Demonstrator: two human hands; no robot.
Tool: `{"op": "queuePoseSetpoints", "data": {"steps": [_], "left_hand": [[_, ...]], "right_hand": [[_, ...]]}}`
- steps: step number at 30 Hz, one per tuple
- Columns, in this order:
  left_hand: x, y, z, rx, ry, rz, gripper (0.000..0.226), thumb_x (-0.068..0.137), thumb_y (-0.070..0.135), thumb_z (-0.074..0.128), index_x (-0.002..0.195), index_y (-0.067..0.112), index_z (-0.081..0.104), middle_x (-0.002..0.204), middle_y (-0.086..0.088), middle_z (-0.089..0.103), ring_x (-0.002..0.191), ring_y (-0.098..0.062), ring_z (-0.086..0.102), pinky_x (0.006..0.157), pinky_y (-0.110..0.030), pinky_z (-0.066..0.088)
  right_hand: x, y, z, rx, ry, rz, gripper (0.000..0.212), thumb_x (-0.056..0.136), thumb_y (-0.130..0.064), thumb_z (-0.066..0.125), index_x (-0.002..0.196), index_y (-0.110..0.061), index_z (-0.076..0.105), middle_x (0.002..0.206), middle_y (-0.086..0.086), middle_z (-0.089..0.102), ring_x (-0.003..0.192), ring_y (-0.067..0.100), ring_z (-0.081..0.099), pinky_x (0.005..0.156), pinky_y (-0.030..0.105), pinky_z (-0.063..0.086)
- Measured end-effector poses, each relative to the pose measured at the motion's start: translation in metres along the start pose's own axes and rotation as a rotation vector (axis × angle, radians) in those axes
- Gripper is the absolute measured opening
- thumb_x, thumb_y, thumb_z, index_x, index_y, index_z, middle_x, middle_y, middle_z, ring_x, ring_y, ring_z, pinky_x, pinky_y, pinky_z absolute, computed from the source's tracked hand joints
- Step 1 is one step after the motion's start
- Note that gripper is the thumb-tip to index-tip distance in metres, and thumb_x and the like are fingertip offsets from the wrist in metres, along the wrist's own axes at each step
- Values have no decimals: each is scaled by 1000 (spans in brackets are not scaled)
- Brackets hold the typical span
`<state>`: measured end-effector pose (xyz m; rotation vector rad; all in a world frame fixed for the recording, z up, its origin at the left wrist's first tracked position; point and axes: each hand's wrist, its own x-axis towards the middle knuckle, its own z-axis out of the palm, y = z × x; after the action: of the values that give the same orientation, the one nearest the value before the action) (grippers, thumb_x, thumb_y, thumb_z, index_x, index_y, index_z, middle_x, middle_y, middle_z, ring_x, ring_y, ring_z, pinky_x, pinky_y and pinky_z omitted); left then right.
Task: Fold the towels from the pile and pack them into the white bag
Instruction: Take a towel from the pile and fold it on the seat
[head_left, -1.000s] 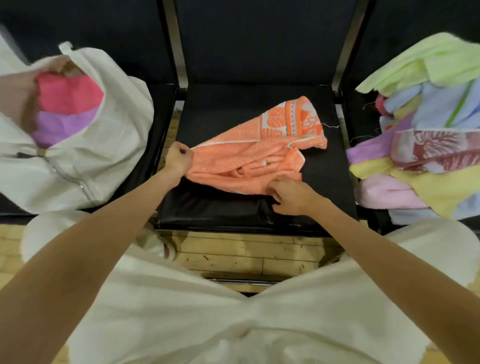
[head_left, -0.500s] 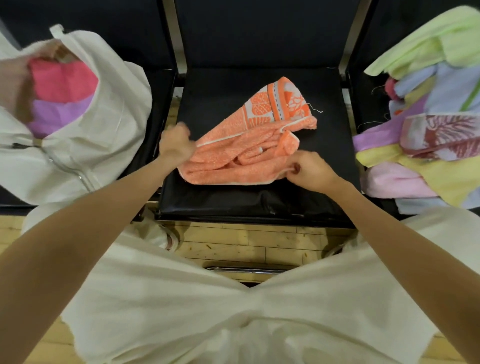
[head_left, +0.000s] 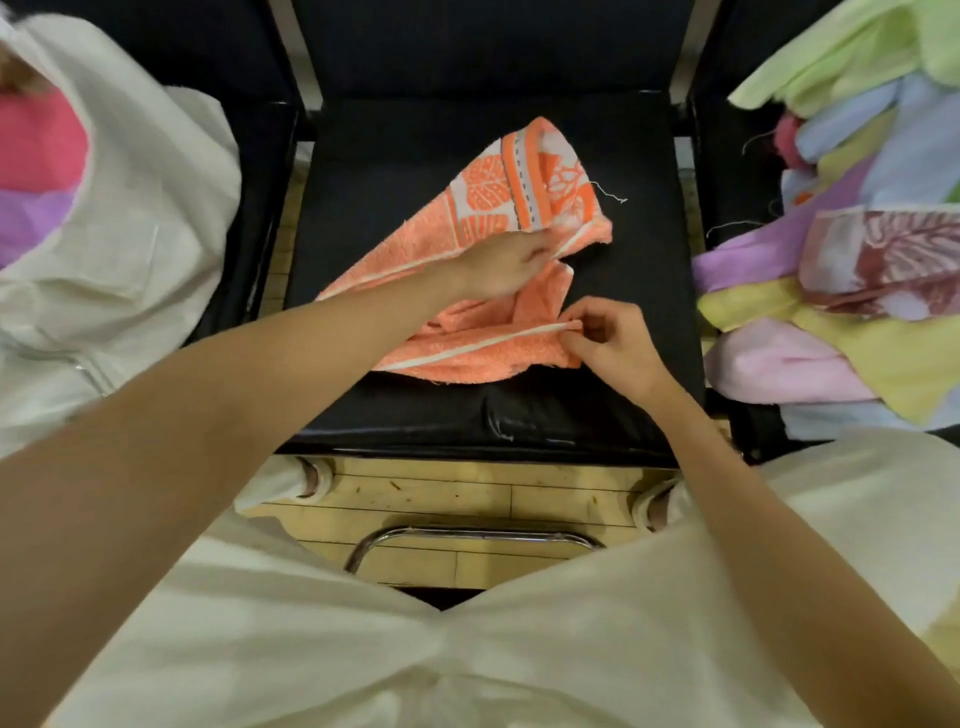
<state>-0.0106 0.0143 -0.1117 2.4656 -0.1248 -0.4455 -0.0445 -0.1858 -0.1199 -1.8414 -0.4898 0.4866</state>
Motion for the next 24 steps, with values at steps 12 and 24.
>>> {"op": "queuePoseSetpoints", "data": {"steps": [12,24], "left_hand": [[32,-14,0,183,247,53,13,88,14,61,98,10,69,101,-4,69,95,-18,62,83,-32,49],[52,-17,8,263,234,9,10,88,15,64,90,7,69,99,-6,66,92,-19,61,81,-33,49]], "right_hand": [[10,5,7,-49,-11,17,27,80,-1,64,90,-26,68,96,-12,69,92,11,66,83,30,54],[8,6,5,-235,84,-23,14,79,-6,72,92,-10,73,75,-20,57,67,8,55,64,8,41]]}}
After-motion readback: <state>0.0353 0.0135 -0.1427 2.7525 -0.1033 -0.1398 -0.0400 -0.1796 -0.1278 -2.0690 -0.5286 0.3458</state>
